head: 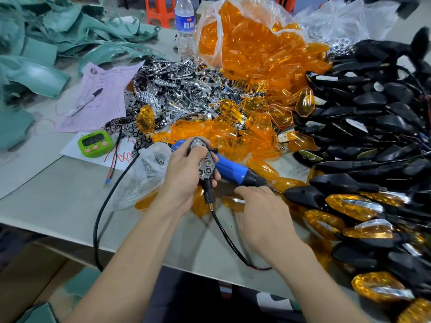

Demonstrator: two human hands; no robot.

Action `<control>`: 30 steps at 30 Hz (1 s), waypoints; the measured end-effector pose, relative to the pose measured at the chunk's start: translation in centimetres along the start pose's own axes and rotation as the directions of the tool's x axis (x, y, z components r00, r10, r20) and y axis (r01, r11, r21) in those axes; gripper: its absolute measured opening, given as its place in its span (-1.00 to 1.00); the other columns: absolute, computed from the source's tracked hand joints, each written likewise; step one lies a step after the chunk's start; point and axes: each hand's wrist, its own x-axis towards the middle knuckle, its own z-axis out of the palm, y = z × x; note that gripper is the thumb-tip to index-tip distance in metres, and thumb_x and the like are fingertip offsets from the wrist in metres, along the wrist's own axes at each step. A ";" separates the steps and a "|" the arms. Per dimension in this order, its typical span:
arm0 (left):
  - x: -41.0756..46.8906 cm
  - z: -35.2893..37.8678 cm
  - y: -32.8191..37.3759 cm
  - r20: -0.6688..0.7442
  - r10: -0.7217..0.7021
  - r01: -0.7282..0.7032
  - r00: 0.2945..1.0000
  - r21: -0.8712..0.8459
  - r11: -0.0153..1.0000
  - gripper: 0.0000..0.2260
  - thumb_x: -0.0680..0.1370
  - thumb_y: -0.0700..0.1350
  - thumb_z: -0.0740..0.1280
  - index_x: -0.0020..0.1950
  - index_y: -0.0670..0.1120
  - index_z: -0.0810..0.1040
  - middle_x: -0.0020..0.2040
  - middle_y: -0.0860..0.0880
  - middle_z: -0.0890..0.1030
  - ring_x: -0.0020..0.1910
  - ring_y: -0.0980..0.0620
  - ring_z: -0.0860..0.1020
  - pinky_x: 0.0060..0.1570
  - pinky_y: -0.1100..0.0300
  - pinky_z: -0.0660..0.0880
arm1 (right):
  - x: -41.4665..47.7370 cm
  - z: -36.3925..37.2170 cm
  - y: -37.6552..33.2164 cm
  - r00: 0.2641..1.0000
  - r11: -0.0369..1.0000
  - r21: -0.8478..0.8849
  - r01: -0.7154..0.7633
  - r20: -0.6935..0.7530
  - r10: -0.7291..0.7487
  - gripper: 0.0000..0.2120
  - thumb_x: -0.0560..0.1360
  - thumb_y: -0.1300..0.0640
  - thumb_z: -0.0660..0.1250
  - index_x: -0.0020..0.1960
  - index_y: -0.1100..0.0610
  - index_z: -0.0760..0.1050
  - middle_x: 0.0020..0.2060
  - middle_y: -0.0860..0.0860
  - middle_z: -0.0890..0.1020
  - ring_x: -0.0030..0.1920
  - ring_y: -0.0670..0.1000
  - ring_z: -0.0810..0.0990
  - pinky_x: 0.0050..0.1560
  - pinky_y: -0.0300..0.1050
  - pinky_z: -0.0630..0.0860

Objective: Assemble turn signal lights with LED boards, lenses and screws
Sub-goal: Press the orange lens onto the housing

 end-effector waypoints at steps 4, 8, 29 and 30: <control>0.2 0.3 -0.2 -0.019 0.006 -0.006 1.000 0.032 0.999 -0.80 0.64 -0.22 0.18 -0.04 -0.04 0.57 -0.22 -0.12 0.62 -0.44 -0.12 0.56 -0.48 0.12 0.48 | 1.1 -1.3 1.4 0.992 0.876 0.467 -0.123 0.051 0.111 -0.46 0.47 0.17 0.52 0.40 -0.16 0.54 0.21 -0.16 0.66 0.15 -0.17 0.63 0.22 -0.20 0.55; -0.1 1.0 -0.2 0.000 0.025 -0.025 1.000 0.083 0.996 -0.86 0.62 -0.17 0.19 0.01 -0.07 0.55 -0.18 -0.10 0.63 -0.40 -0.13 0.57 -0.45 0.09 0.50 | 2.1 -3.6 0.8 0.978 0.267 0.959 -0.099 0.044 0.203 -0.65 0.40 0.26 0.60 0.05 -0.10 0.66 -0.12 -0.22 0.75 0.01 -0.14 0.73 0.02 -0.09 0.64; -1.3 2.8 0.3 0.015 0.036 -0.037 0.999 0.068 0.997 -0.43 0.51 0.50 0.08 0.02 0.11 0.66 -0.13 0.05 0.68 -0.05 -0.01 0.64 0.23 -0.15 0.55 | 1.7 -3.3 -5.1 0.878 0.643 0.759 0.104 -0.374 0.298 -0.67 0.42 -0.05 0.54 0.18 -0.10 0.68 -0.06 -0.20 0.72 -0.03 -0.12 0.68 0.07 -0.02 0.64; -1.4 2.9 0.3 0.024 0.039 -0.040 0.999 0.068 0.997 -0.44 0.53 0.49 0.07 -0.01 0.12 0.66 -0.15 0.06 0.68 -0.07 0.01 0.64 0.20 -0.12 0.54 | 1.7 -3.4 -5.2 0.875 0.676 0.729 0.111 -0.394 0.281 -0.67 0.43 -0.04 0.53 0.19 -0.08 0.67 -0.04 -0.18 0.72 -0.01 -0.08 0.68 0.09 0.02 0.63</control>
